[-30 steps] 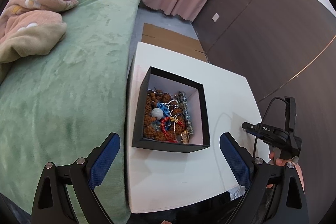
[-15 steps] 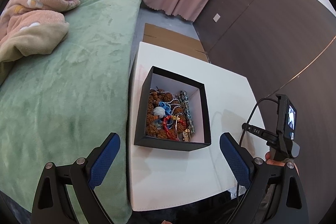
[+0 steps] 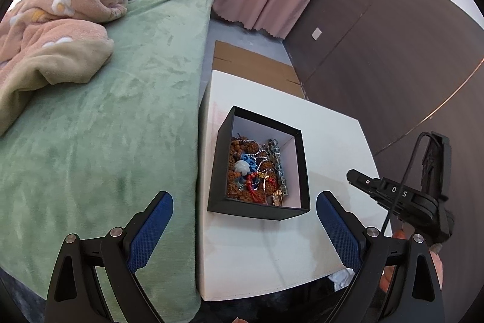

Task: Organize jewelry
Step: 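Carry the silver ring with the right tool into the box and open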

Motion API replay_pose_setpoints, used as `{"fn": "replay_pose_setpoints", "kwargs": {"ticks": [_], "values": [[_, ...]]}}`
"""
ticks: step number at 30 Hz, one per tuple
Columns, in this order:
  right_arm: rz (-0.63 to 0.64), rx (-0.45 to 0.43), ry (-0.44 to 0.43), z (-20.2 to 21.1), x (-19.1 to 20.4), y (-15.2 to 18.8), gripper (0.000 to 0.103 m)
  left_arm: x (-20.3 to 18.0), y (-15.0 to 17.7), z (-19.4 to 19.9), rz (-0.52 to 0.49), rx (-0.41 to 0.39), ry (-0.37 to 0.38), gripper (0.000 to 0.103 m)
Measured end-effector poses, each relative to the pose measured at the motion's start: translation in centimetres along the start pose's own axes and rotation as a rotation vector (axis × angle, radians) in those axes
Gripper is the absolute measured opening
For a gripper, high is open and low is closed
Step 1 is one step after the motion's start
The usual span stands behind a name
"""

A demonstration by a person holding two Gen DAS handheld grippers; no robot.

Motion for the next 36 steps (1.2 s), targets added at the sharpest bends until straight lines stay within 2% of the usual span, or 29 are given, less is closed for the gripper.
{"fn": "replay_pose_setpoints", "kwargs": {"ticks": [13,17,18,19,21,29,36], "values": [[0.088,-0.119,-0.224,-2.1,9.4,-2.0,0.014,2.3,-1.0,-0.9,0.020,-0.012,-0.046,0.096],[0.118,-0.112,-0.284,-2.9,12.0,-2.0,0.015,2.6,-1.2,-1.1,0.033,-0.014,-0.064,0.096],[0.122,-0.094,-0.309,-3.4,12.6,-1.8,0.018,2.6,-1.2,-1.0,0.033,-0.017,-0.066,0.096],[0.123,-0.083,-0.315,-3.6,12.7,-1.6,0.028,2.6,-1.1,-0.9,0.033,-0.019,-0.068,0.096],[0.125,-0.075,-0.301,-3.7,12.7,-1.3,0.043,2.8,-1.0,-0.8,0.037,-0.020,-0.070,0.096],[0.133,-0.088,-0.252,-1.6,10.6,-0.5,0.057,2.6,-0.8,0.3,0.047,-0.038,-0.055,0.096],[0.125,-0.117,-0.199,0.6,8.9,-0.1,0.080,1.5,-0.3,2.1,0.018,-0.083,-0.028,0.096]]}}
Point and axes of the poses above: each gripper's, at about its wrist camera, not at the fingertips, and z roughly against the way its jaws point, x to its left, y to its underside, the point moved 7 cm from there along -z, roughly the way its jaws point, and after that the axes turned 14 degrees about z, right-handed, at the moved point
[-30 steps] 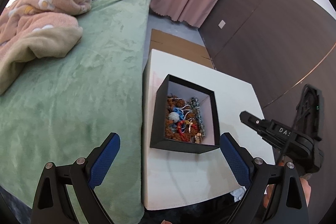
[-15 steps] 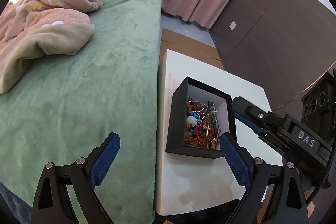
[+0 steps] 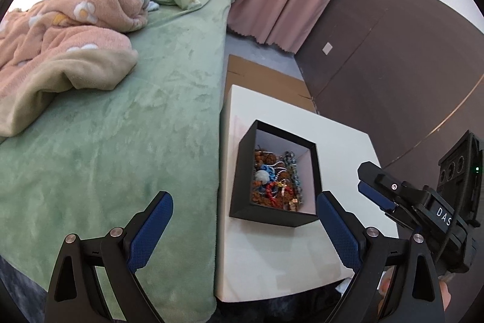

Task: Organize jewelry

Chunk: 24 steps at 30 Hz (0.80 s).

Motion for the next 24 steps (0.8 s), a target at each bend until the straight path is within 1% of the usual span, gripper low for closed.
{"fn": "replay_pose_setpoints", "kwargs": {"ticks": [3,4,7,8,10,14,16,18,22,24], "values": [[0.006,-0.009,0.008,1.2,0.0,0.1,0.091,-0.9,0.4,1.0,-0.027,-0.021,0.013,0.096],[0.014,-0.018,0.009,1.8,0.2,0.2,0.093,-1.1,0.5,1.2,-0.032,-0.027,0.014,0.096],[0.009,-0.048,0.005,3.6,0.4,0.7,0.094,-1.9,1.1,2.3,-0.050,-0.051,0.013,0.096],[0.007,-0.055,0.008,4.0,0.4,0.9,0.094,-2.1,1.2,2.5,-0.053,-0.055,0.013,0.096],[0.017,-0.075,0.041,5.3,0.5,1.4,0.095,-2.7,1.7,2.9,-0.063,-0.056,0.008,0.096],[0.025,-0.105,0.041,7.5,1.1,2.6,0.097,-3.8,2.8,4.1,-0.106,-0.064,0.006,0.096],[0.030,-0.111,0.052,8.4,1.3,3.4,0.099,-4.2,3.4,5.1,-0.128,-0.079,0.002,0.097],[0.051,-0.115,0.080,9.3,1.6,4.1,0.103,-4.5,4.1,5.9,-0.137,-0.084,0.012,0.101],[0.092,-0.099,0.096,10.6,2.4,5.7,0.103,-5.1,5.3,7.2,-0.146,-0.102,0.031,0.103],[0.123,-0.093,0.124,11.5,2.9,6.5,0.103,-5.4,5.9,7.8,-0.156,-0.106,0.041,0.103]]}}
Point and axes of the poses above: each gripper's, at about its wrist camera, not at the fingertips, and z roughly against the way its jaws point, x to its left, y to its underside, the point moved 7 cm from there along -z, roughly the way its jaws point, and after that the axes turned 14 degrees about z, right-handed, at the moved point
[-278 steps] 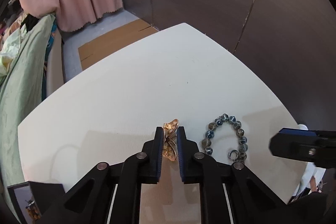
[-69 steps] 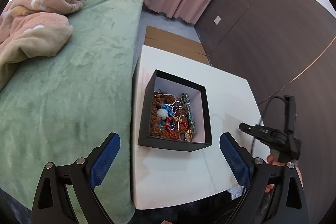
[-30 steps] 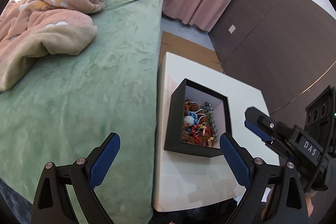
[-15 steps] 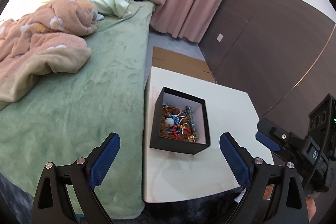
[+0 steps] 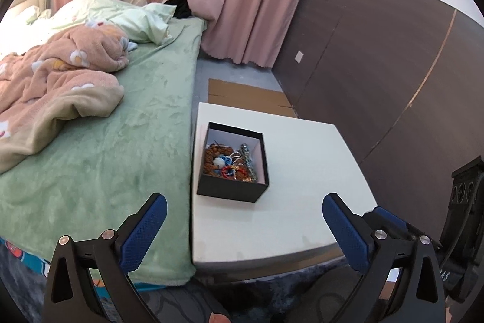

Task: Organize jewelry

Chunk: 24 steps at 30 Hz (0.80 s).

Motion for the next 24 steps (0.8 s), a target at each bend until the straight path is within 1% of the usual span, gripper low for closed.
{"fn": "replay_pose_setpoints", "kwargs": {"ticks": [7,11,14,19,24], "values": [[0.070,0.020,0.081,3.8,0.4,2.5,0.103,-1.2,1.7,2.2,-0.029,-0.024,0.035,0.103],[0.094,0.033,0.100,6.3,0.5,3.9,0.103,-1.7,2.5,3.5,-0.049,-0.024,0.056,0.103],[0.079,0.040,0.110,8.0,0.3,4.4,0.103,-2.0,2.8,4.4,-0.077,-0.015,0.057,0.103],[0.085,0.003,0.130,11.7,0.3,4.3,0.103,-2.7,3.2,6.1,-0.141,-0.015,0.033,0.103],[0.070,-0.025,0.119,14.2,0.4,4.0,0.103,-3.6,3.0,8.4,-0.184,-0.041,0.047,0.103]]}}
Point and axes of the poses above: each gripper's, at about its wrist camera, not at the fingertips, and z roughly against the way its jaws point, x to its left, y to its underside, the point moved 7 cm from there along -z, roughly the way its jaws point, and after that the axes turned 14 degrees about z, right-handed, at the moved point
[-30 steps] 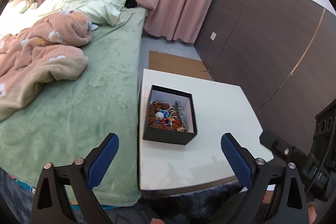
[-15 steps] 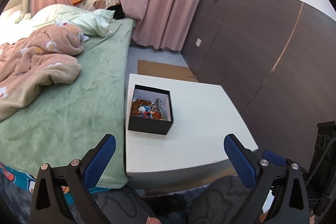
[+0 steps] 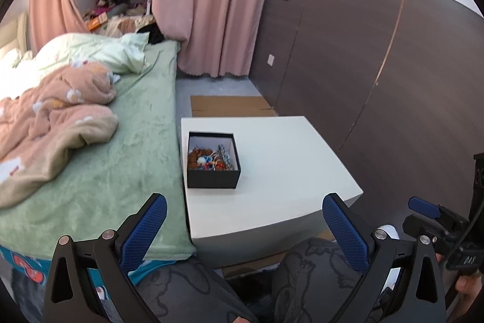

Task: Organize jewelry

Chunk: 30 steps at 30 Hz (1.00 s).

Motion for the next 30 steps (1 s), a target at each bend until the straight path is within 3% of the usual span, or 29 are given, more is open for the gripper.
{"fn": "replay_pose_setpoints", "kwargs": {"ticks": [12,30], "values": [[0.034,-0.059,0.040,3.9,0.6,-1.6,0.103,-1.6,-1.0,3.5,-0.038,-0.014,-0.006,0.103],[0.005,-0.025,0.054,2.6,-0.2,-0.9,0.103,-1.7,-0.4,2.9,-0.043,-0.009,0.004,0.103]]}}
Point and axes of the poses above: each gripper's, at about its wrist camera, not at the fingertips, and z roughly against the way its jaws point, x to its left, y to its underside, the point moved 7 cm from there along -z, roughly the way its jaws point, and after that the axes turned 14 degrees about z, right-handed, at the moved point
